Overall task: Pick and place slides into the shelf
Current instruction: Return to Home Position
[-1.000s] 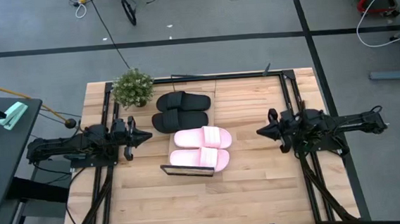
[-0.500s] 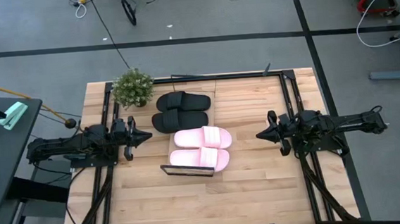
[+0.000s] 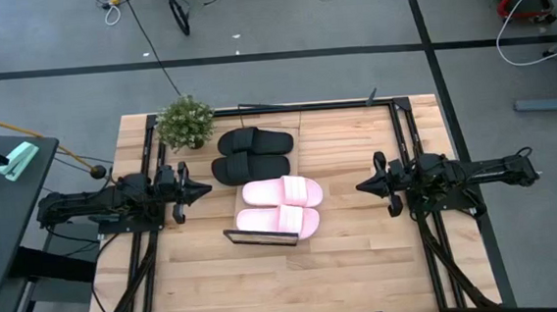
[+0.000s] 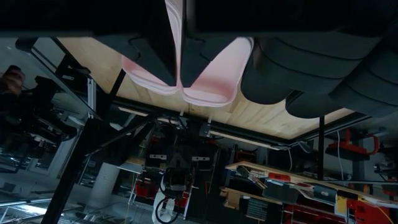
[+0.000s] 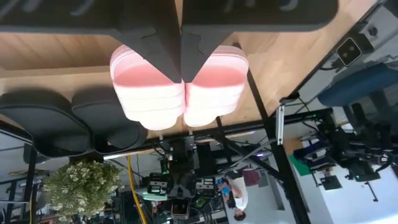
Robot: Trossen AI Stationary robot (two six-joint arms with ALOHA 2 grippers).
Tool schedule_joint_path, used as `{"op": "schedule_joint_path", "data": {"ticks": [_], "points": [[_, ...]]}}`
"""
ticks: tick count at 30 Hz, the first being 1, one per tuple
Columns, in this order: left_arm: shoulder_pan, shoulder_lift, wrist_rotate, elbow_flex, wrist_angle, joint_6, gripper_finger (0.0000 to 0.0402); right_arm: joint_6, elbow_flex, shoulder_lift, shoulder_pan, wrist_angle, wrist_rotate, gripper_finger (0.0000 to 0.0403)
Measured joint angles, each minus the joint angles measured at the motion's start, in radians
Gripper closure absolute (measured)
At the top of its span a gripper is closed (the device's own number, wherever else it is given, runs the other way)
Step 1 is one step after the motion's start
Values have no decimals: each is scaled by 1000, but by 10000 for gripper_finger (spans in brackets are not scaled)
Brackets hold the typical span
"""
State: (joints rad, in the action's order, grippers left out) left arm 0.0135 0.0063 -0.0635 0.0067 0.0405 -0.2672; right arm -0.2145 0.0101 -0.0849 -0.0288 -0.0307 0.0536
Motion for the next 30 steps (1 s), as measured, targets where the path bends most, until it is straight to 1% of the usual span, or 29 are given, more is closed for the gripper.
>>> {"op": "schedule_joint_path", "data": {"ticks": [5,8,20,30], "points": [[0,0,0,0,0,0,383,14,0,0,0,0,0,398],[0,0,0,0,0,0,383,-4,0,0,0,0,0,395],[0,0,0,0,0,0,366,-20,0,0,0,0,0,391],[0,0,0,0,0,0,379,-21,0,0,0,1,0,388]]}}
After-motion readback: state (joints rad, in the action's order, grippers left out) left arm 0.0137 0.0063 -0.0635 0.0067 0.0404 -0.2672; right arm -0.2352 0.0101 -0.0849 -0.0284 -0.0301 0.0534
